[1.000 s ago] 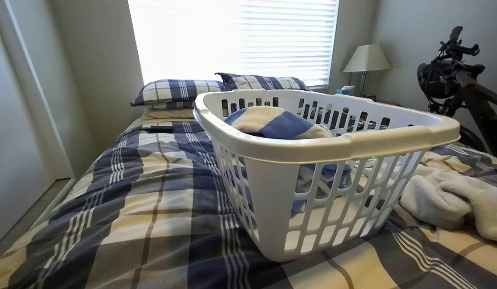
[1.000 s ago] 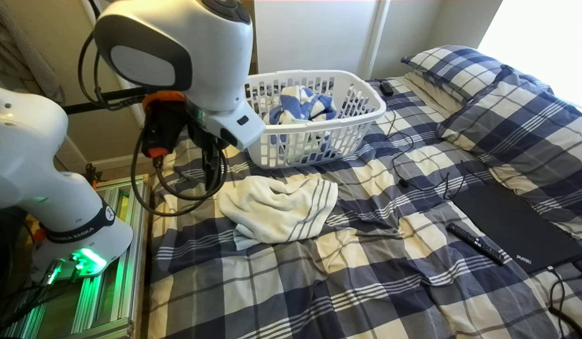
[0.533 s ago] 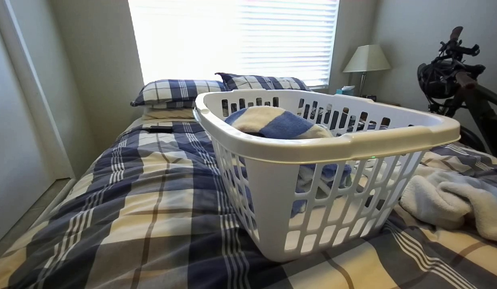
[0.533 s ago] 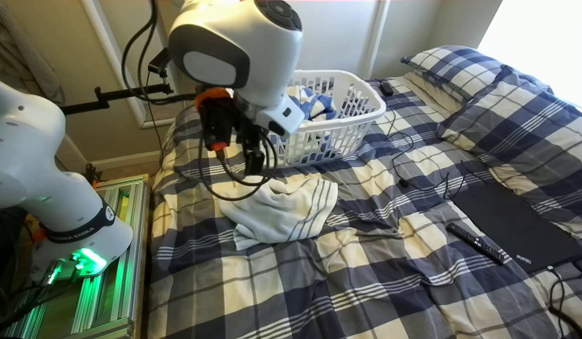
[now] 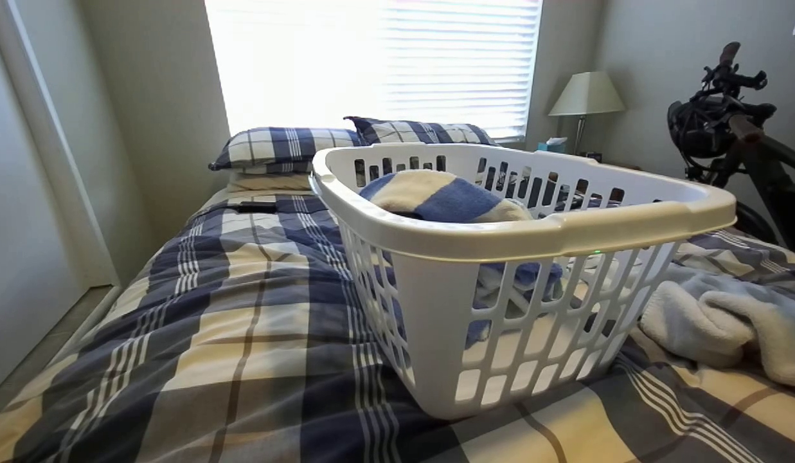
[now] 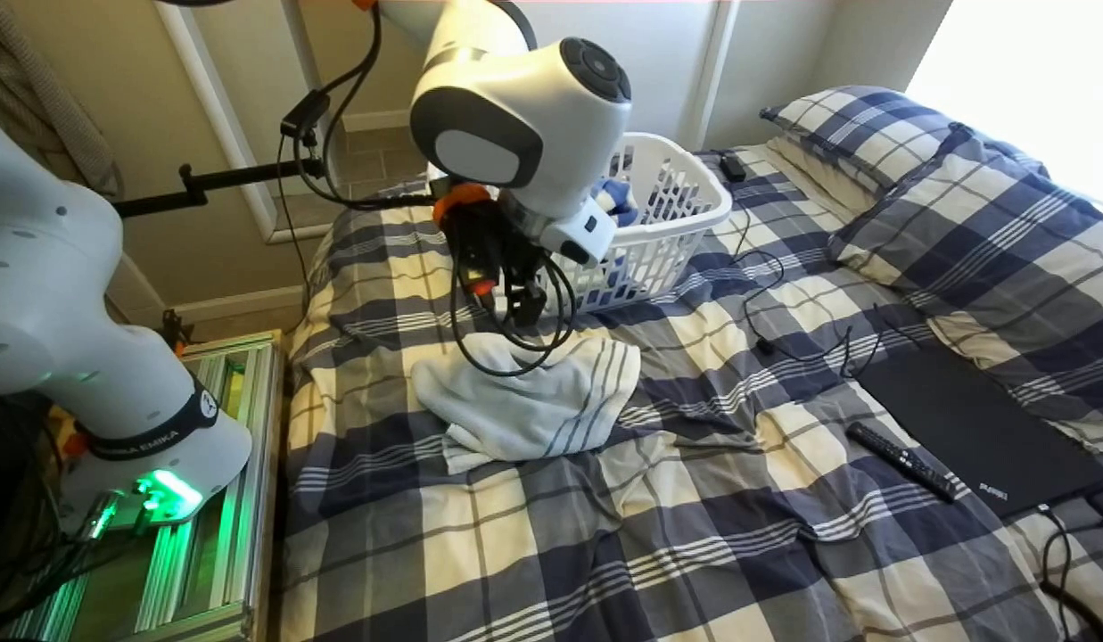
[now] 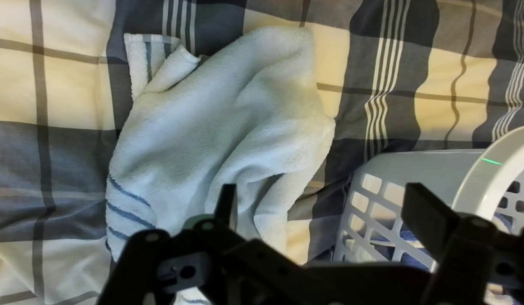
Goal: Put the white towel inside the white laundry basket
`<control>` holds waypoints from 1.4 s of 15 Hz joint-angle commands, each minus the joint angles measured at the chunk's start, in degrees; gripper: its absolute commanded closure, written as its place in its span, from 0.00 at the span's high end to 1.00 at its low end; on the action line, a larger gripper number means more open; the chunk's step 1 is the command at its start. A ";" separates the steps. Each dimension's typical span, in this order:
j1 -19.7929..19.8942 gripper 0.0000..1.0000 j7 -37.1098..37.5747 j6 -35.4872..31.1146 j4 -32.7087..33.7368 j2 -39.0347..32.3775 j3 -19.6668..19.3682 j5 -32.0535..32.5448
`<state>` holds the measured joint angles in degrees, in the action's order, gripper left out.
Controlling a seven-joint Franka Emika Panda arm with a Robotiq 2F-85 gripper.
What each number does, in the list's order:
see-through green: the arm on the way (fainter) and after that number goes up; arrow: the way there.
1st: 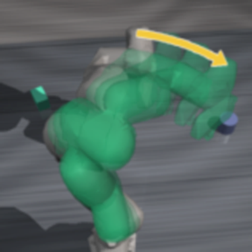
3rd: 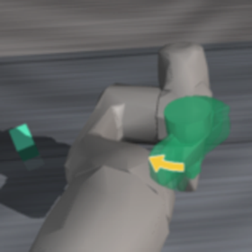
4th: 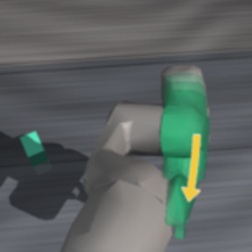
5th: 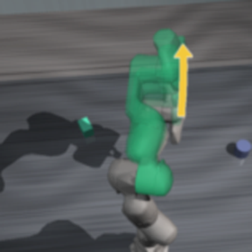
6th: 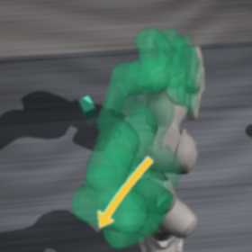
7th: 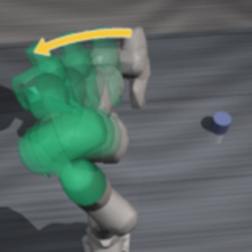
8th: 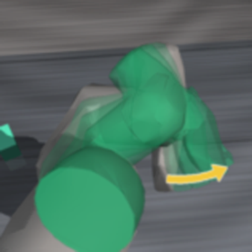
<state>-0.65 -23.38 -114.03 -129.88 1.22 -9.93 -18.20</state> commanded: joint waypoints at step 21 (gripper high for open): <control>2.27 1.00 28.72 13.58 7.92 -24.36 8.16 -7.67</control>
<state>1.01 -1.18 -105.54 -124.95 -20.61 -1.74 -26.84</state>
